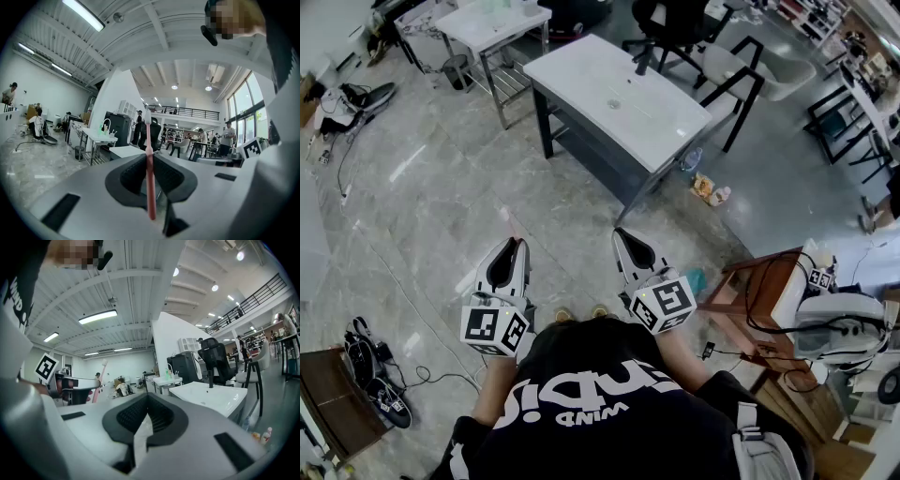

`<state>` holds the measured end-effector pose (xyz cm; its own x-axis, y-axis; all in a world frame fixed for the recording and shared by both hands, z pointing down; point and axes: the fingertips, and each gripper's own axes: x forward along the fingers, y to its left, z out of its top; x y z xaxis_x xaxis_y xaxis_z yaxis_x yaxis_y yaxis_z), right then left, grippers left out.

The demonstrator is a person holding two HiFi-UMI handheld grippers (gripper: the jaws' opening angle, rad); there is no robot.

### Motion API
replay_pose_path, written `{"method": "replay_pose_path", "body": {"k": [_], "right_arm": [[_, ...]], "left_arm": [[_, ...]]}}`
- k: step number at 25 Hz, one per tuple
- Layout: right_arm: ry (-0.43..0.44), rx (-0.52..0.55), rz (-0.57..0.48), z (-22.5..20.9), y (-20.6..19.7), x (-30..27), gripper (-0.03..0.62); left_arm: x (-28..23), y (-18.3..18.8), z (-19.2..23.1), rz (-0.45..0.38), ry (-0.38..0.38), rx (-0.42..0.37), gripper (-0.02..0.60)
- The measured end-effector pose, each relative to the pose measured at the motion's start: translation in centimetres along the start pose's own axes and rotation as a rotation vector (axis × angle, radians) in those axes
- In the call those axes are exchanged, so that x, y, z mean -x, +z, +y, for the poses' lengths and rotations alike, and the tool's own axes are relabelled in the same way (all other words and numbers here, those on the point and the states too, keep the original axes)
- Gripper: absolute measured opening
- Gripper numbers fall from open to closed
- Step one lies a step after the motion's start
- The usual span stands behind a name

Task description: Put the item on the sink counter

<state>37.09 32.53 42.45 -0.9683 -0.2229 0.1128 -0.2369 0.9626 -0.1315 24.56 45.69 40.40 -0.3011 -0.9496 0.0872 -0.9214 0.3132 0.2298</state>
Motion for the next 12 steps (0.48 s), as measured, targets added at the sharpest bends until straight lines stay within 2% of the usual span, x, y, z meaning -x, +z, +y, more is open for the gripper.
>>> {"method": "replay_pose_path", "body": {"k": [8, 12], "right_arm": [[-0.020, -0.026, -0.037, 0.8, 0.6, -1.1, 0.015], [-0.051, -0.025, -0.032, 1.6, -0.1, -1.0, 0.015]], "left_arm": [[0.3, -0.2, 1.5, 0.015, -0.017, -0.007, 0.063], [1.3, -0.7, 2.8, 0.030, -0.050, -0.009, 0.063]]}}
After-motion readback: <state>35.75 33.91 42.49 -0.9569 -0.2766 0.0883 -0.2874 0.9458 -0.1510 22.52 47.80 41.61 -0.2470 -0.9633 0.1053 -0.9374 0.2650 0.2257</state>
